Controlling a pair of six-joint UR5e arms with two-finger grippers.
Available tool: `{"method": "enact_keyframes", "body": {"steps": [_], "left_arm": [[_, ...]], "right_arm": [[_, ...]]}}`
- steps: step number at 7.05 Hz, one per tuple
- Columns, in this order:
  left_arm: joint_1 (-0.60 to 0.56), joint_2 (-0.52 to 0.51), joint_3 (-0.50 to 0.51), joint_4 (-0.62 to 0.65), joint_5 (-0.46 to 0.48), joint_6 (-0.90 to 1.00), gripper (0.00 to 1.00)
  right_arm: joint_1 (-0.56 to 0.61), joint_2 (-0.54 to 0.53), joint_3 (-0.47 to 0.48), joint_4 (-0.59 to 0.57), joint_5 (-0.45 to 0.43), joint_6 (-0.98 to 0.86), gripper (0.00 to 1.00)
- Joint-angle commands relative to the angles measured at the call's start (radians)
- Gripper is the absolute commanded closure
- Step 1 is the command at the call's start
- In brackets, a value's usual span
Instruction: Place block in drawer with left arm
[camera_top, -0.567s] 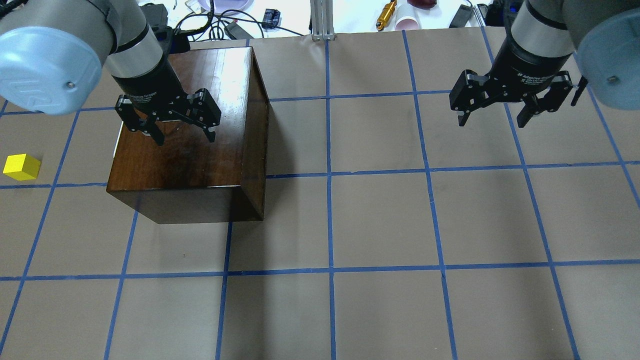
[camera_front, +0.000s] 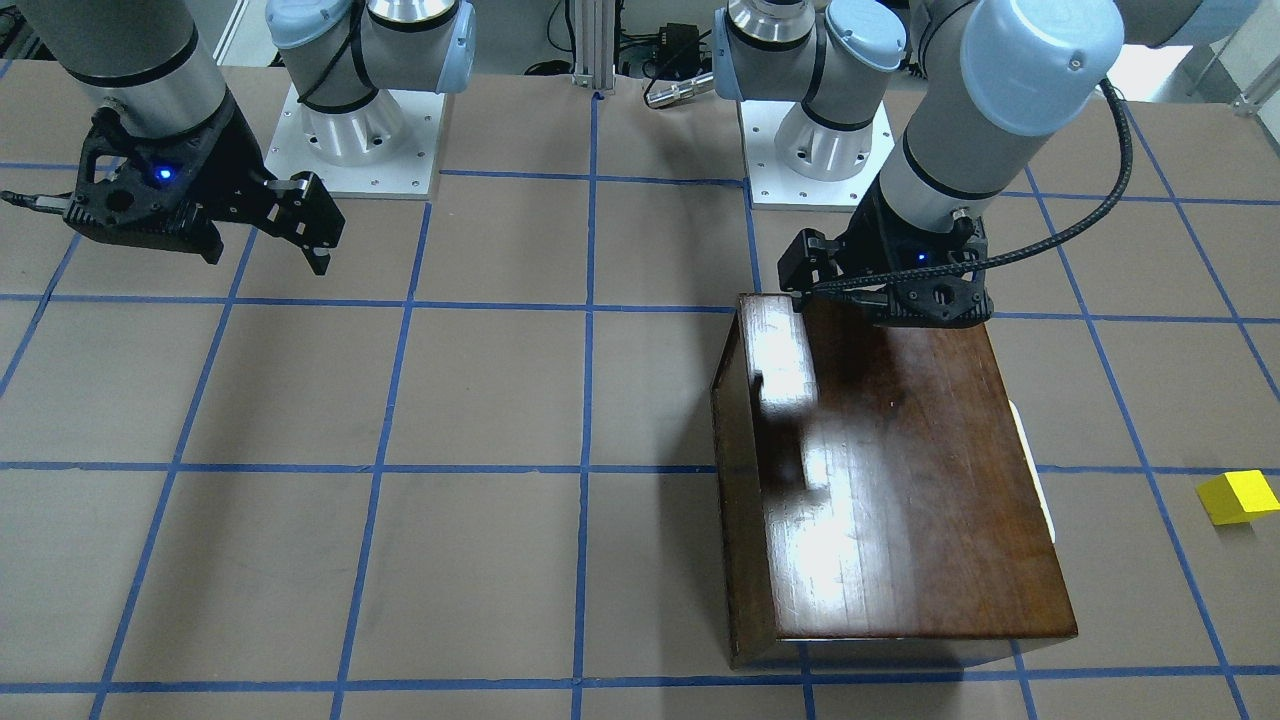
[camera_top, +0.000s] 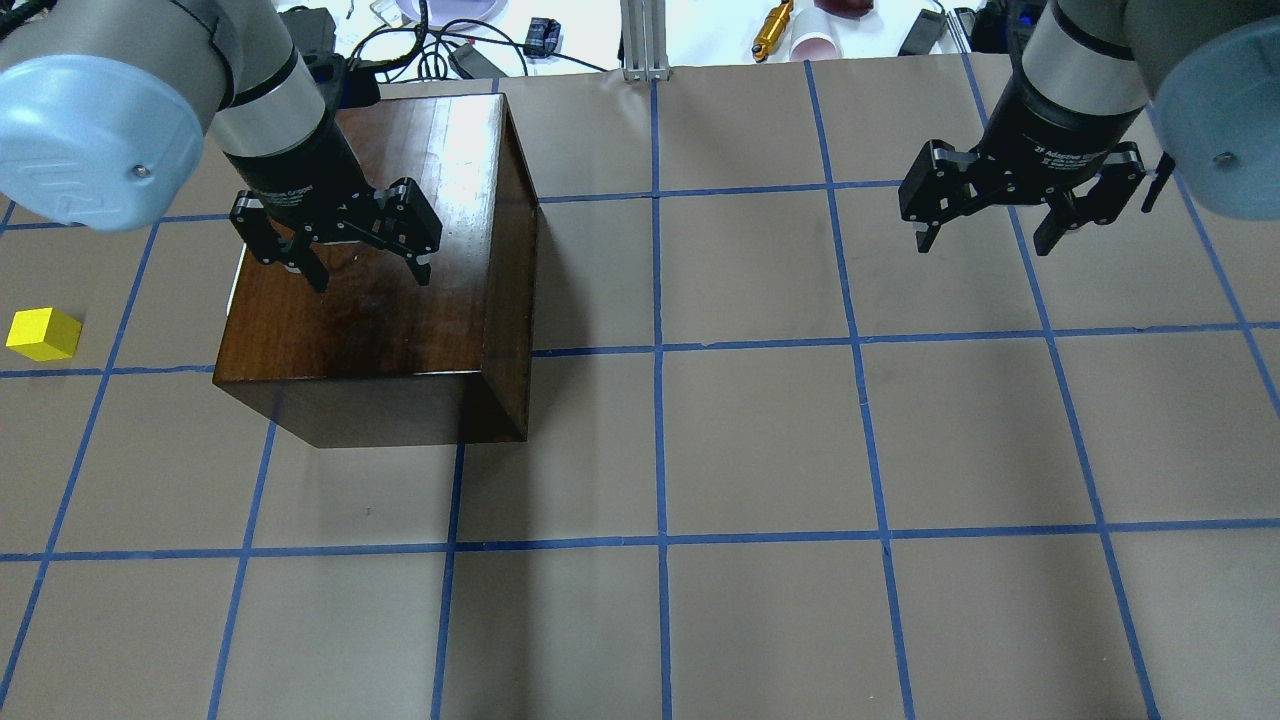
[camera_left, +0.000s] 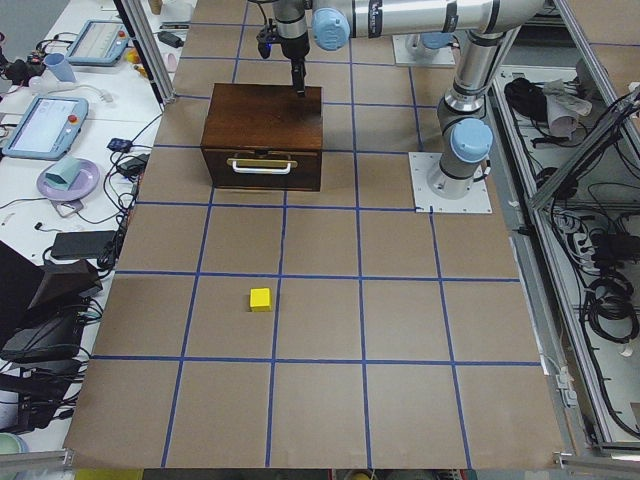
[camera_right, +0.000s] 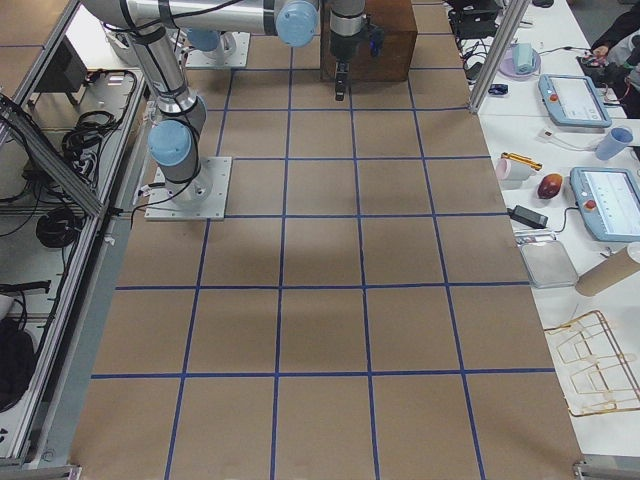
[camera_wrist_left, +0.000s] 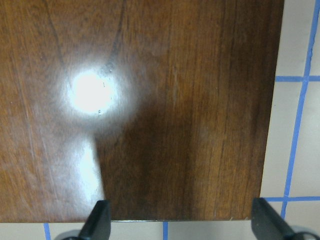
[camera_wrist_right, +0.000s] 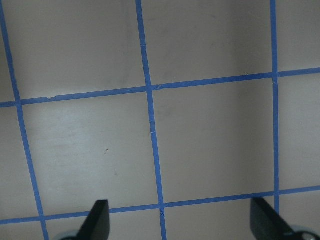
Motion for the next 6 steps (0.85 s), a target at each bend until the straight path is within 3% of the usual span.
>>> {"method": "enact_keyframes", "body": {"steps": [1,6], "left_arm": [[0.006,0.001,0.001,0.01,-0.002,0.0,0.0],[0.011,0.001,0.004,0.02,0.001,-0.003,0.0]], "right_arm": [[0.0,0.0,-0.001,0.0,0.0,0.0,0.0],[0.0,0.0,-0.001,0.0,0.0,0.0,0.0]]}}
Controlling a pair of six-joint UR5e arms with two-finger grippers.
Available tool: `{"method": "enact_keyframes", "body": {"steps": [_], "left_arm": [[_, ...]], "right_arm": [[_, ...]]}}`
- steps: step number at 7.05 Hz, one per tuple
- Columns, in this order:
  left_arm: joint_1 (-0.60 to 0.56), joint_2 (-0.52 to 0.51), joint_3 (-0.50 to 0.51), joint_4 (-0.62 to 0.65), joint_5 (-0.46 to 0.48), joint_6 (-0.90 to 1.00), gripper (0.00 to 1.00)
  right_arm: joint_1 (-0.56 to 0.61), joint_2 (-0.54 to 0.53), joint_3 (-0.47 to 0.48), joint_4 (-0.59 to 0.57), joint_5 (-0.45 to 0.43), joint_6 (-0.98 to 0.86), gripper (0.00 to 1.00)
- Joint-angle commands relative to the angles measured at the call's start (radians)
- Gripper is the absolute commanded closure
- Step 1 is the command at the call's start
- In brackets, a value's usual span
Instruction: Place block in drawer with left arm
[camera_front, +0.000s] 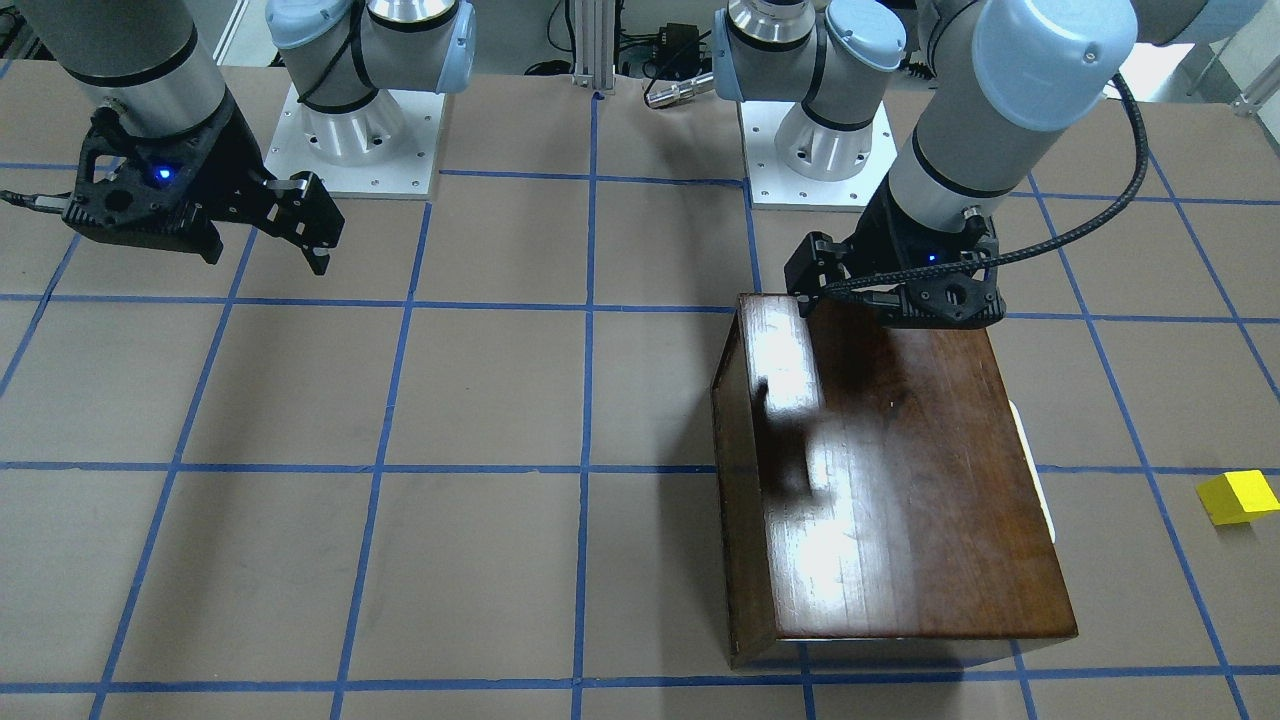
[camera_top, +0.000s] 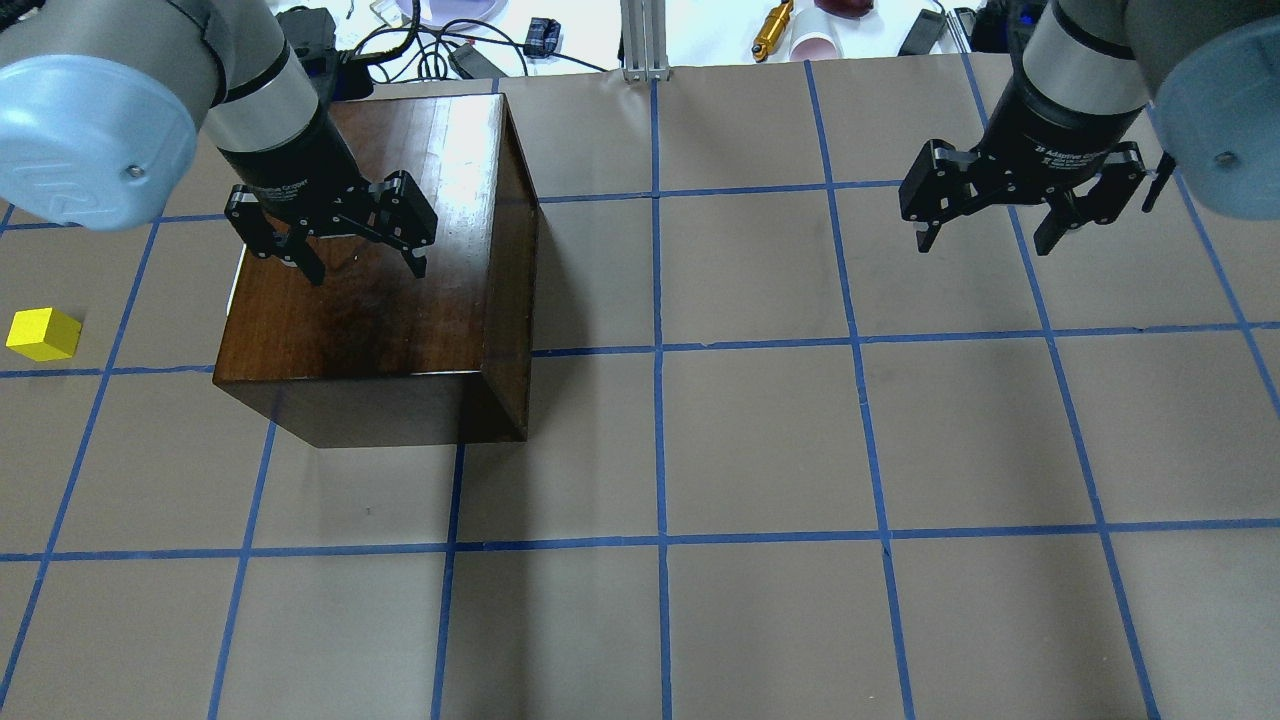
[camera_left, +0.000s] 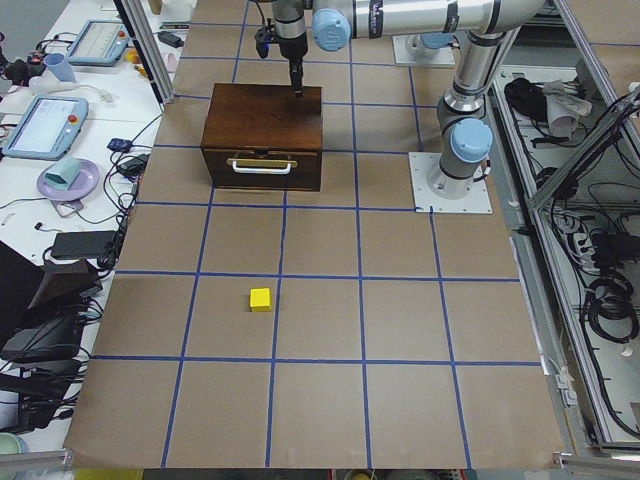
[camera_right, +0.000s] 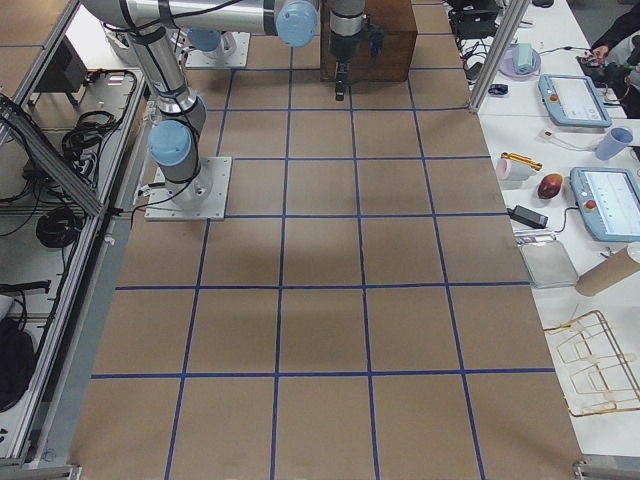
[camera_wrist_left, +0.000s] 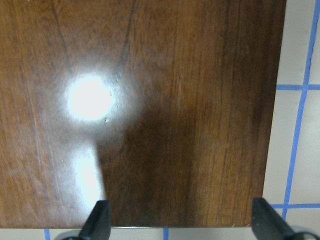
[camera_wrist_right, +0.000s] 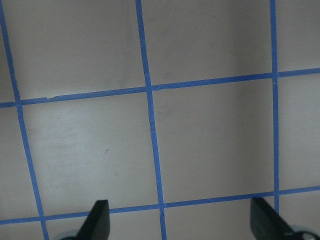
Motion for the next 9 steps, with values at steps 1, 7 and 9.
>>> {"method": "enact_keyframes", "body": {"steps": [1,7,9], "left_arm": [[0.003,0.0,0.007,-0.003,0.003,-0.001,0.0],[0.134,-0.037,0.103,-0.012,-0.012,0.075,0.0],[0.3,-0.046,0.111,-0.013,-0.06,0.206,0.0]], "right_arm": [[0.0,0.0,0.0,0.0,0.0,0.0,0.0],[0.0,0.0,0.002,0.0,0.0,0.0,0.0],[0.0,0.0,0.0,0.0,0.0,0.0,0.0]]}}
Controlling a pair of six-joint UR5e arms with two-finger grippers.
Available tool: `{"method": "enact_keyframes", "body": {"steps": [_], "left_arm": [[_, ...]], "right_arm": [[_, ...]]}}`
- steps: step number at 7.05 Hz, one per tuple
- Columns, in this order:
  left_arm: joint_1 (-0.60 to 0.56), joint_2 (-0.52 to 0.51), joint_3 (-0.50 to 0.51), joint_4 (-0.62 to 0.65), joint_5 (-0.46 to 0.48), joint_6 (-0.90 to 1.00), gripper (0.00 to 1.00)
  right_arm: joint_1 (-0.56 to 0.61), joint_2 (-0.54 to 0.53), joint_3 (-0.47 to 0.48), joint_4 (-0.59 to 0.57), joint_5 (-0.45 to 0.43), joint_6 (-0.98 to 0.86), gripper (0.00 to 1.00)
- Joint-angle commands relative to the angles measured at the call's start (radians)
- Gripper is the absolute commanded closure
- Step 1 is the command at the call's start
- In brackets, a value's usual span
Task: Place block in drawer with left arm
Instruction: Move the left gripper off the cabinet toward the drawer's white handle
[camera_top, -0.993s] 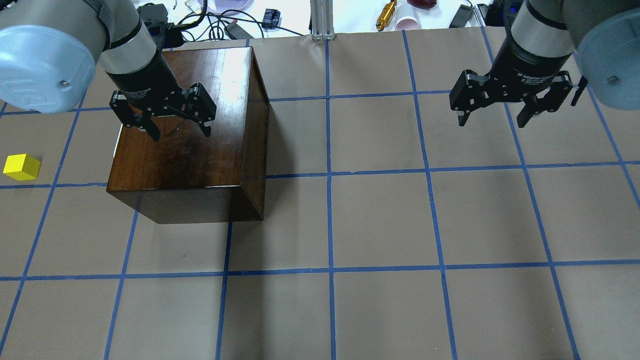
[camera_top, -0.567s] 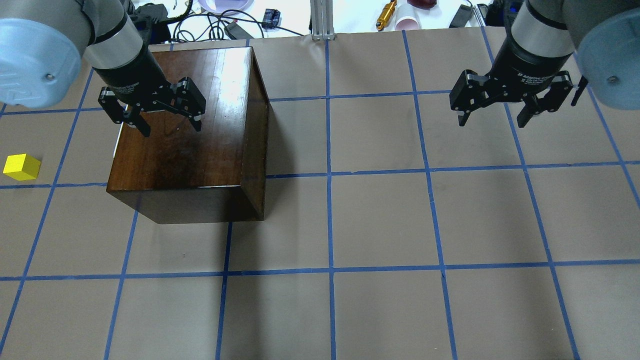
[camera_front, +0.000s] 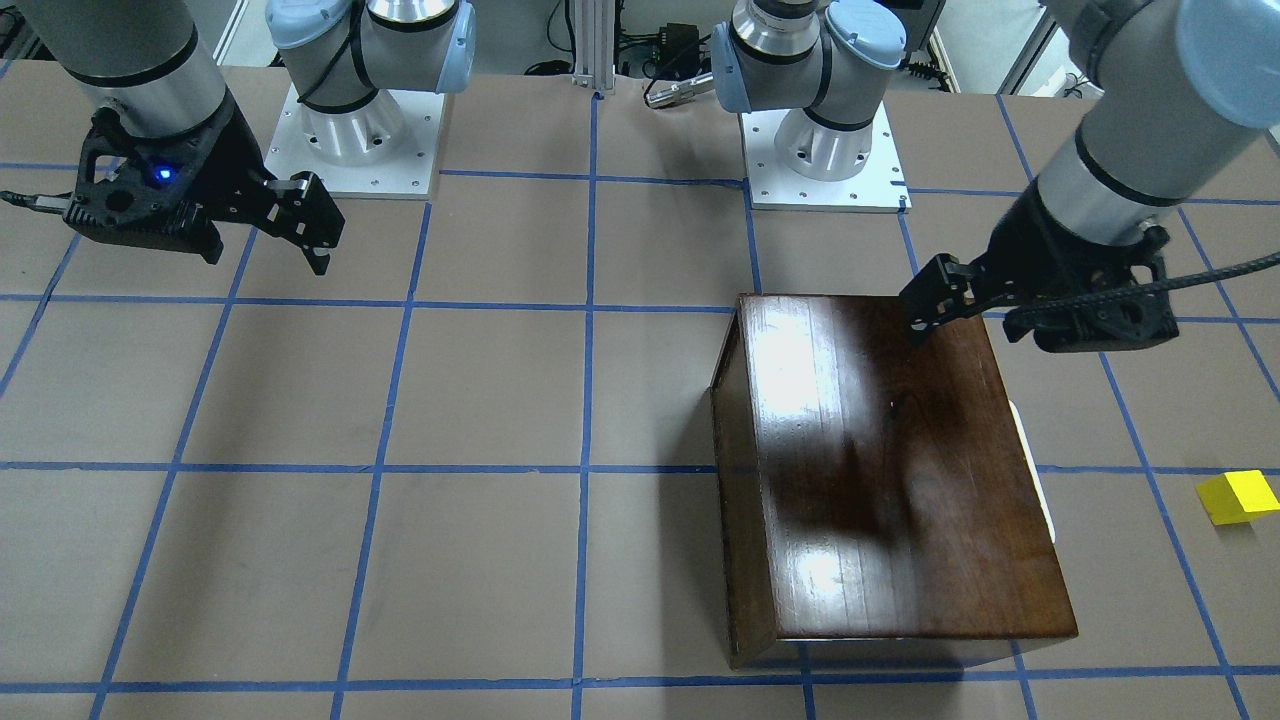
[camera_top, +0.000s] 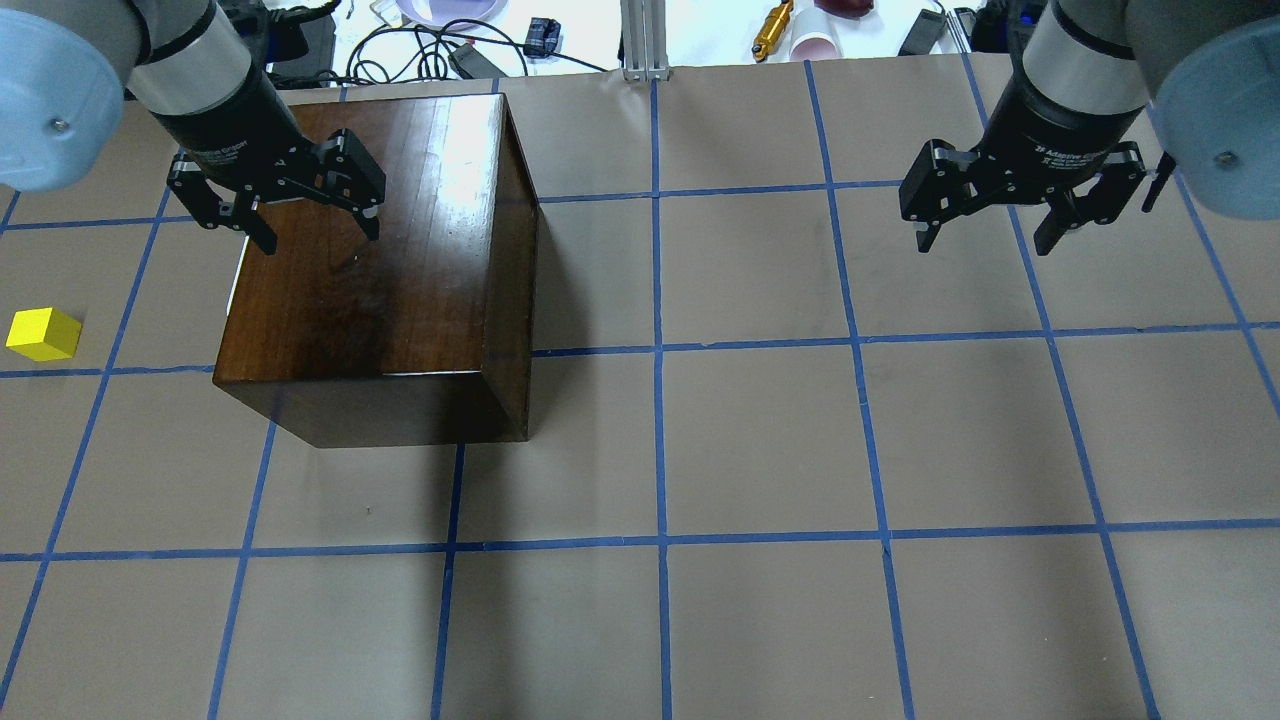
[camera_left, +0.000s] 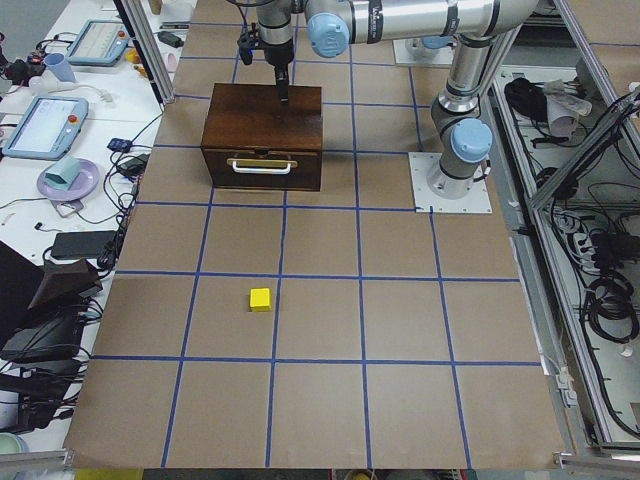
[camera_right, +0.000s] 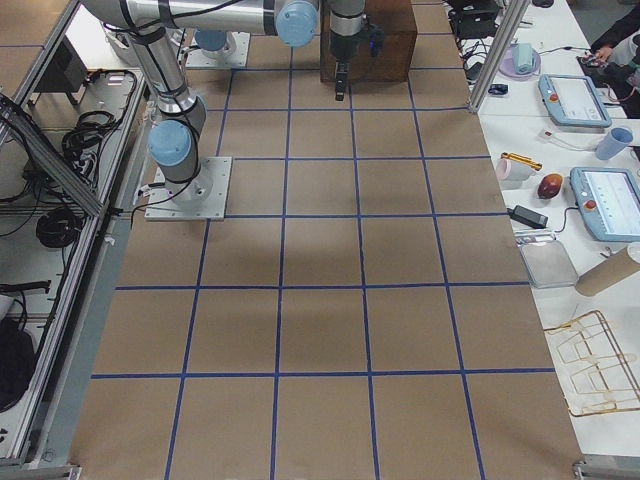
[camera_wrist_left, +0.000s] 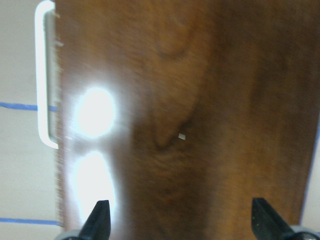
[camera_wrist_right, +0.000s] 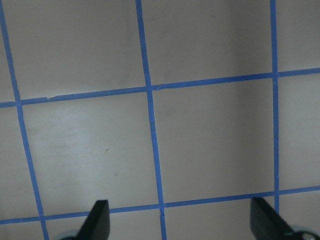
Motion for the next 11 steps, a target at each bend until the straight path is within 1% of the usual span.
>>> {"method": "enact_keyframes", "body": {"steps": [1,3,4,5,6,8,9,10,11], "left_arm": [[0.188,-0.019,0.02,-0.002,-0.052,0.19,0.0],[0.255,-0.086,0.081,0.007,-0.055,0.344,0.0],[0.281,-0.127,0.107,0.009,-0.055,0.381,0.0],[0.303,-0.169,0.113,0.018,-0.081,0.448,0.0],[0.32,-0.21,0.109,0.068,-0.133,0.456,0.0],[0.321,-0.273,0.098,0.07,-0.162,0.554,0.0],[0.321,-0.293,0.092,0.067,-0.185,0.555,0.0],[0.321,-0.307,0.063,0.073,-0.213,0.562,0.0],[0.32,-0.316,0.043,0.084,-0.217,0.57,0.0]], "right_arm": [[0.0,0.0,0.0,0.0,0.0,0.0,0.0],[0.0,0.0,0.0,0.0,0.0,0.0,0.0],[0.0,0.0,0.0,0.0,0.0,0.0,0.0],[0.0,0.0,0.0,0.0,0.0,0.0,0.0],[0.0,0.0,0.0,0.0,0.0,0.0,0.0],[0.0,0.0,0.001,0.0,0.0,0.0,0.0],[0.0,0.0,0.001,0.0,0.0,0.0,0.0],[0.0,0.0,0.0,0.0,0.0,0.0,0.0],[0.0,0.0,0.0,0.0,0.0,0.0,0.0]]}}
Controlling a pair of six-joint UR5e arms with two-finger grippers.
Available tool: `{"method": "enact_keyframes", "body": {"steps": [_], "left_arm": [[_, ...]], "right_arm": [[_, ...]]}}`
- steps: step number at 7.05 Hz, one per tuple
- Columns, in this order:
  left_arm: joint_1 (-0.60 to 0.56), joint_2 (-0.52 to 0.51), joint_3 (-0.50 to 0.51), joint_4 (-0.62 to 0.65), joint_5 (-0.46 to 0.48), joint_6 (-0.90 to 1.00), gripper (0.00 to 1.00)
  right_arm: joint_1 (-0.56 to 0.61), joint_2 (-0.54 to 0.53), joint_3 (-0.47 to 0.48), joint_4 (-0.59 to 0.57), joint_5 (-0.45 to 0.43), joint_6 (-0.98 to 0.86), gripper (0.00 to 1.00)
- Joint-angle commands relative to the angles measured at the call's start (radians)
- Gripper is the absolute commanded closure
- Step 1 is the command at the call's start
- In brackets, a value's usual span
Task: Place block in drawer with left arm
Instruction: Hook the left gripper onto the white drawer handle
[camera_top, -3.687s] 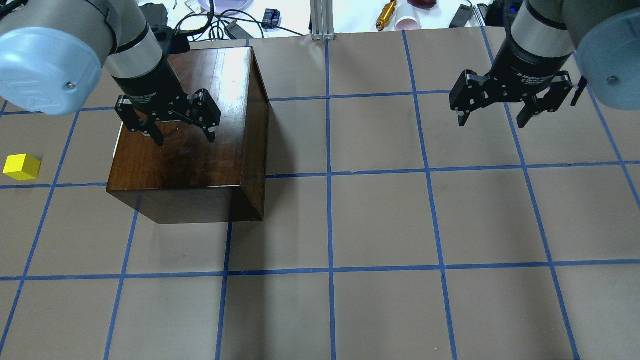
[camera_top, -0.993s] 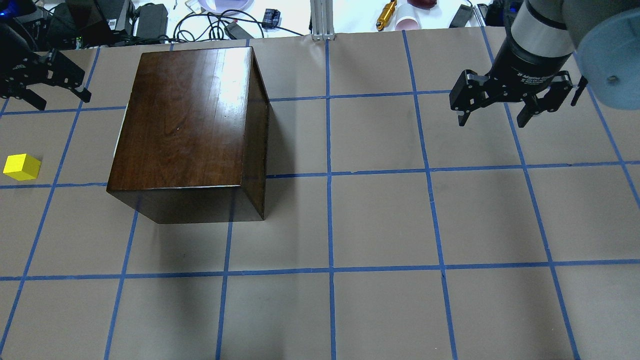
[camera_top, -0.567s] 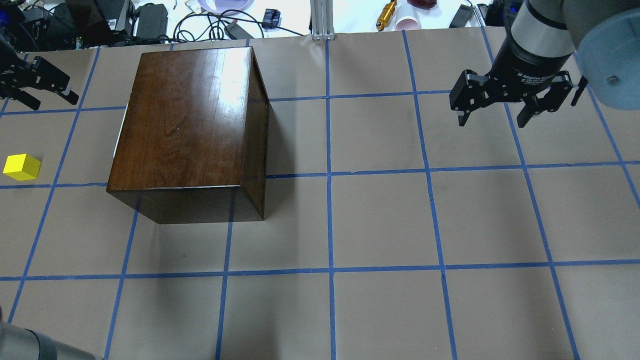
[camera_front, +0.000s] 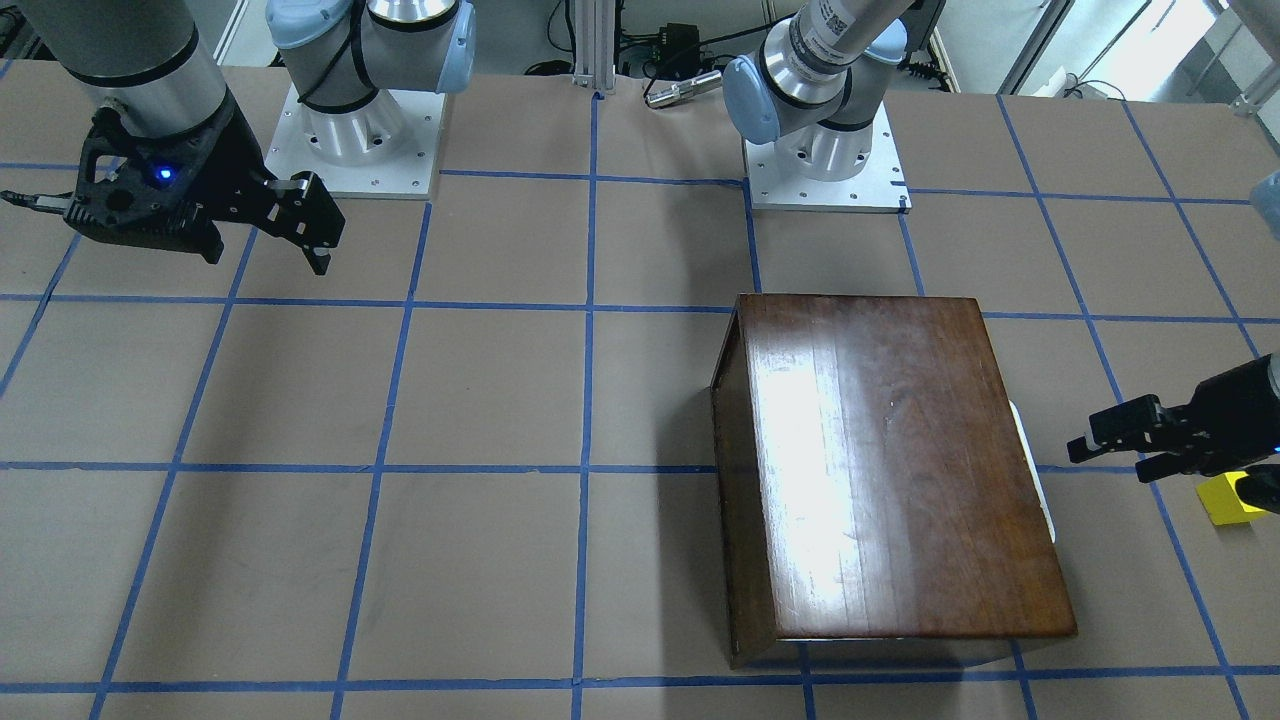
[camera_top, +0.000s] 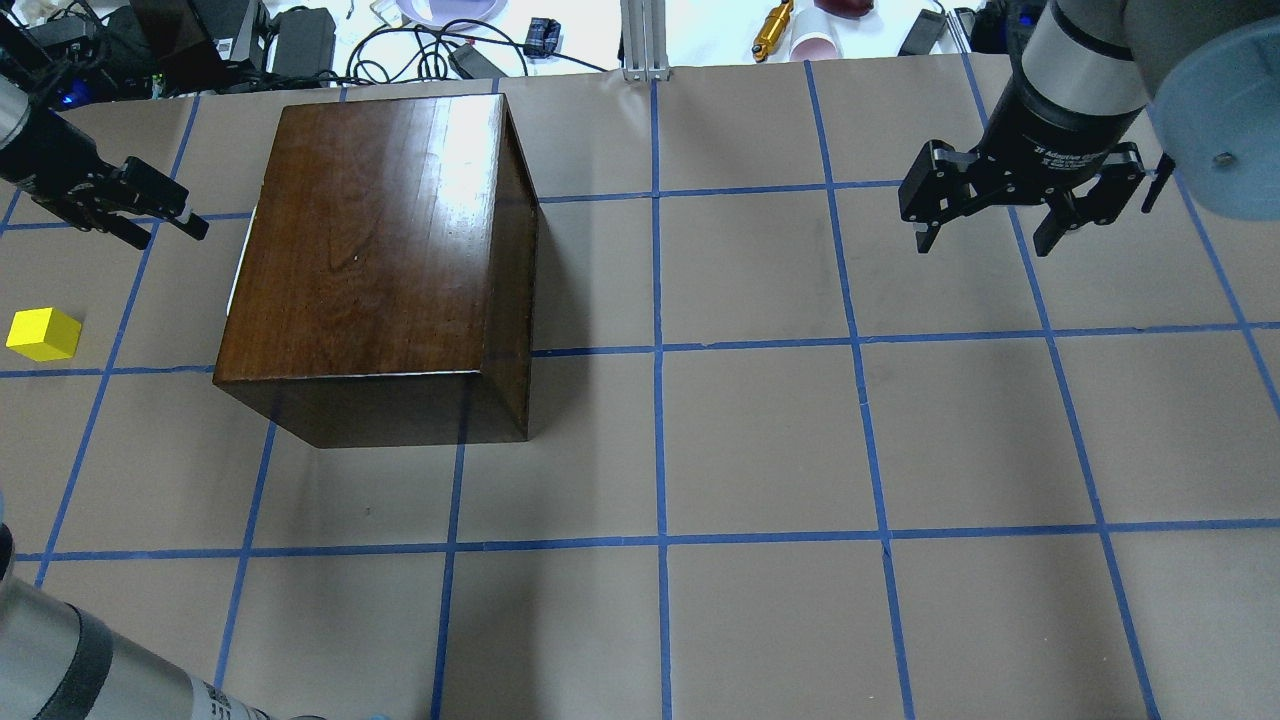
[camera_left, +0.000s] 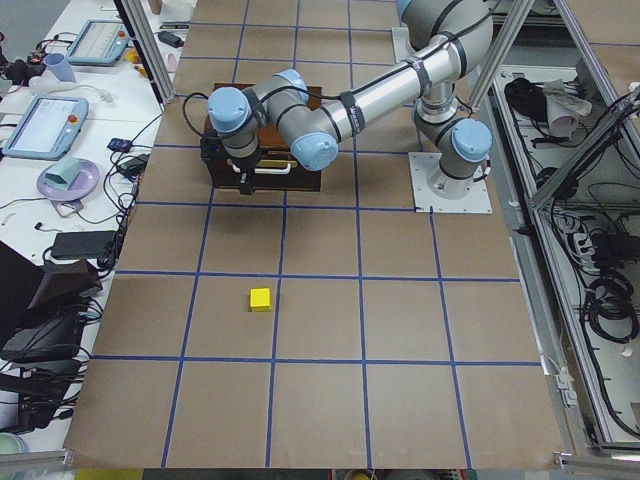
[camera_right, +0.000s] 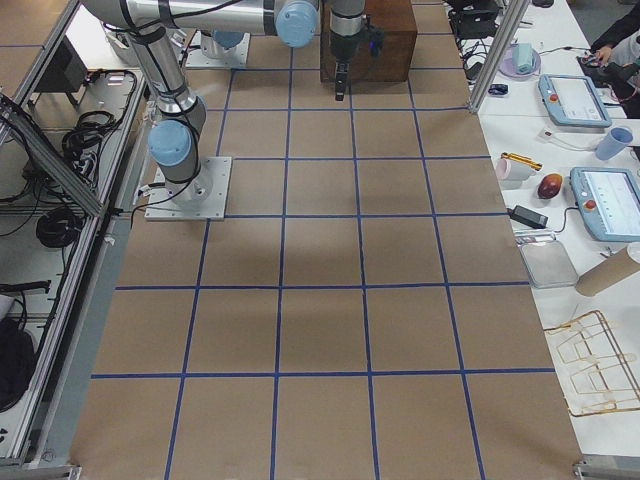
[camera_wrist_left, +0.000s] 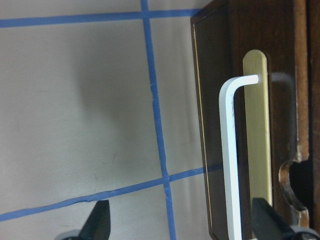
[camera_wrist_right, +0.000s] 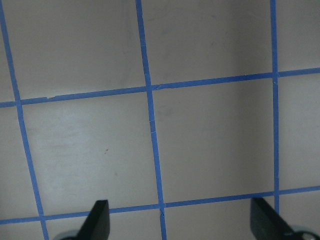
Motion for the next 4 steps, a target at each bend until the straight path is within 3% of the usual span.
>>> {"method": "enact_keyframes", "body": {"steps": [1,4], "left_arm": [[-0.003,-0.019,-0.027,0.01,-0.019,0.016,0.0],[-0.007,-0.037,-0.029,0.009,-0.085,0.028,0.0]], "right_arm": [[0.0,0.0,-0.001,0.0,0.0,0.0,0.0],[0.0,0.0,-0.001,0.0,0.0,0.0,0.0]]}}
